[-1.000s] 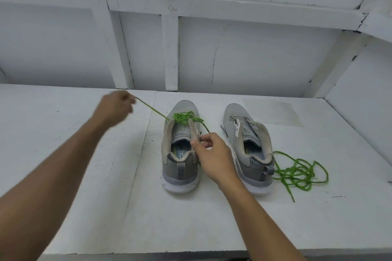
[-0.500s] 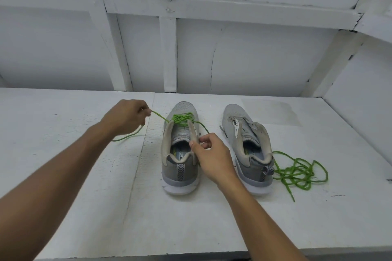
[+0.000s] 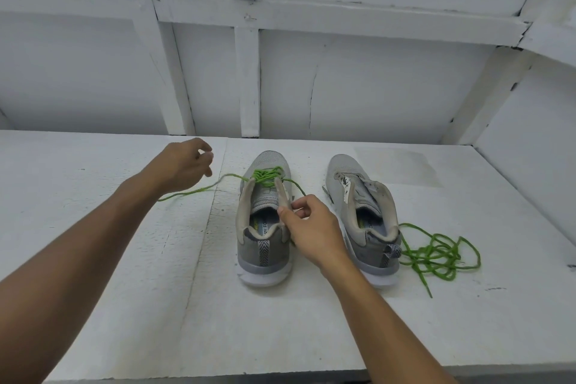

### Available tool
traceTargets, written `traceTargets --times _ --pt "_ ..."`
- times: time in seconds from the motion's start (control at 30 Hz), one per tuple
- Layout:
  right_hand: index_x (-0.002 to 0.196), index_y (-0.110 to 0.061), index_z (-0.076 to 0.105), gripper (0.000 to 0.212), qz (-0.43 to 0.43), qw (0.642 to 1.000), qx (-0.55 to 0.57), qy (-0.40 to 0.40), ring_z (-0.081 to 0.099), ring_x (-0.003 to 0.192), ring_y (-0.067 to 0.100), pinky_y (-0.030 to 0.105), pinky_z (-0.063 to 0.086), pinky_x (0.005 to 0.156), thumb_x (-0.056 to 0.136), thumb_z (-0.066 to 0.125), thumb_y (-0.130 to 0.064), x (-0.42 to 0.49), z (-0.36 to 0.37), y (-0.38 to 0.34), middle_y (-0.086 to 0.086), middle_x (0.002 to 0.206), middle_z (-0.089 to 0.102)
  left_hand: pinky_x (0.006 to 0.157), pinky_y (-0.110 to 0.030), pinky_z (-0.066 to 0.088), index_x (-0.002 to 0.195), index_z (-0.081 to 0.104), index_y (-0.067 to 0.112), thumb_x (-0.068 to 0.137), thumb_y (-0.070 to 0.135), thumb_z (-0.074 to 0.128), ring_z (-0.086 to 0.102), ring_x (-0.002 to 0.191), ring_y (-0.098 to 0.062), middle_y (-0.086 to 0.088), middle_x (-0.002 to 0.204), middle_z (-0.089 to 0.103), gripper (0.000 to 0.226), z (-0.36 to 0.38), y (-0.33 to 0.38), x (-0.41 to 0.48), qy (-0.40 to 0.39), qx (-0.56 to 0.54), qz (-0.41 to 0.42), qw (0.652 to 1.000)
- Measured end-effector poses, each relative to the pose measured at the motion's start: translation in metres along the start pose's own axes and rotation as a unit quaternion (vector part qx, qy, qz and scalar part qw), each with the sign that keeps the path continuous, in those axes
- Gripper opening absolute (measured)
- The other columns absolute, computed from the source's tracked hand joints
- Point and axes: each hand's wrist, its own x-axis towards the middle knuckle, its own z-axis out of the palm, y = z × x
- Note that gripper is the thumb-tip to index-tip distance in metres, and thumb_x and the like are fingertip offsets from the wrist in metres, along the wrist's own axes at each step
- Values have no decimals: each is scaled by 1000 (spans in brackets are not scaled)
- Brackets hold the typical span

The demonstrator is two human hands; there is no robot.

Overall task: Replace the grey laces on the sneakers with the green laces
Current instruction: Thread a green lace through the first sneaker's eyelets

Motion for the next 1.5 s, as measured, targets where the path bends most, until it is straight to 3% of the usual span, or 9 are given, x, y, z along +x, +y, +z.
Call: traceTargets --times 0.1,0.17,0.33,0.5,0.57,0.63,0.77,1.13,1.5 --pt "96 -21 62 29 -30 999 -36 17 60 88 10 29 48 78 89 60 -49 9 -2 -8 -13 86 60 84 -29 39 136 44 11 102 15 34 55 100 -18 3 107 72 36 -1 11 -6 -18 -21 24 999" --pt "95 -21 63 33 -51 997 -51 25 60 89 11 31 48 79 90 58 -53 17 -1 -16 -11 89 61 72 -24 43 127 44 15 102 12 37 58 85 -14 9 102 72 27 2 21 -9 -29 -40 50 998" --pt "89 -21 68 27 -64 996 -55 19 58 80 7 24 42 70 91 60 -46 28 1 -24 -14 78 61 62 -23 44 94 58 21 98 12 49 62 70 -3 15 86 71 14 14 45 -16 13 -82 115 990" --pt "54 -19 47 46 -47 998 -37 31 40 55 11 18 30 49 95 56 -37 30 1 -20 -7 54 45 68 -20 39 95 72 24 94 23 61 55 79 -7 7 91 65 11 32 61 -17 29 -60 135 989" --pt "59 -14 54 42 2 1000 18 16 45 62 15 26 35 57 95 57 -35 32 0 -20 -2 61 52 65 -17 37 102 71 21 92 25 64 54 81 -7 7 92 64 13 37 64 -15 34 -45 130 990" --pt "71 -14 65 31 66 993 102 -10 53 60 11 23 39 56 96 56 -30 32 -2 -22 -4 70 61 61 -11 36 105 68 20 90 25 67 53 78 -4 6 93 63 16 39 66 -13 23 -42 123 991" --pt "83 -18 68 20 135 973 186 -40 50 60 7 24 31 55 96 57 -29 32 -4 -19 -6 75 62 58 -9 34 109 65 18 90 23 67 54 79 -5 6 97 62 20 41 68 -12 10 -39 125 991" --pt "84 -20 67 14 164 964 204 -40 46 70 12 23 30 53 94 59 -25 38 -4 -14 -6 83 63 67 -20 44 107 64 20 88 22 68 58 81 -11 3 100 68 20 44 70 -6 -2 -15 133 991" --pt "88 -21 68 13 157 966 199 -48 49 71 12 23 31 53 95 58 -25 41 -4 -13 -5 86 65 69 -19 42 112 63 17 88 20 69 59 85 -13 0 103 68 25 43 78 -6 -19 -1 143 990"
